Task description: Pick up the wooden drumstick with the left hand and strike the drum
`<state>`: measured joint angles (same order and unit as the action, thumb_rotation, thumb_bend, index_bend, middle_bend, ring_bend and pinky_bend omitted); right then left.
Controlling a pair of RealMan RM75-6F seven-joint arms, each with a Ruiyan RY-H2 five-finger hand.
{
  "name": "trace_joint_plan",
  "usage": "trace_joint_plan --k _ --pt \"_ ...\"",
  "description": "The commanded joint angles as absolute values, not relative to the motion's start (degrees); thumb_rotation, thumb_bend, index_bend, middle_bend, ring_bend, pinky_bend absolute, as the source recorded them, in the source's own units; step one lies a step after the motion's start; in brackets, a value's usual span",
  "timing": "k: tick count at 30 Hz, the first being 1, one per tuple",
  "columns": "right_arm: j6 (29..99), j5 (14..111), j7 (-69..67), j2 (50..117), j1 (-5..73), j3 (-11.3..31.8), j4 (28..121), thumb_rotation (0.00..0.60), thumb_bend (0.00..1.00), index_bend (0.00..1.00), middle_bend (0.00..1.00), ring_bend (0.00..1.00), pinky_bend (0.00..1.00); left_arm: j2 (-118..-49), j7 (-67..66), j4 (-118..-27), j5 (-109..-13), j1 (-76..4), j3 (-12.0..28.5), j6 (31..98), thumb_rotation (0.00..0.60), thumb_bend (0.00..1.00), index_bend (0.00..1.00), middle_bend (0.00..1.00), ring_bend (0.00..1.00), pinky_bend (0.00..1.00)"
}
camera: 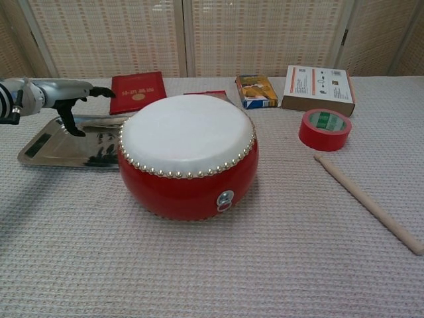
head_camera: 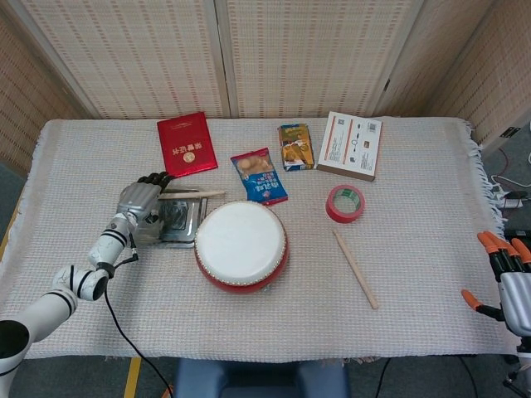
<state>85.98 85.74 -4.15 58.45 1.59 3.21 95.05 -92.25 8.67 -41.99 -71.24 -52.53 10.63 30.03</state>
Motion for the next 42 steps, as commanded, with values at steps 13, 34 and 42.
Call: trace_joint_plan --k 13,34,42 --pt "86.41 86.09 -5.27 57.86 1.3 3.14 94.8 0.6 0.2 0.03 0.05 0.0 0.0 -85.29 13.09 -53.6 -68.37 -45.27 14.92 44.68 0.6 0.2 0.01 0.06 0.01 0.11" --pt "87.09 92.0 -14.58 59.67 2.82 2.02 88.91 0.6 0.19 0.01 0.05 0.0 0.0 -68.53 -4.07 -91.81 -70.04 -17.77 6.09 80.22 0.6 0.28 0.15 0.13 0.07 0.12" --pt "87.68 91.59 -13.3 60.18 1.8 1.1 90.59 0.6 0.19 0.0 0.04 0.0 0.0 -68.83 -4.56 -95.13 -75.8 -12.1 2.44 86.7 0.6 0.28 0.15 0.13 0.07 0.11"
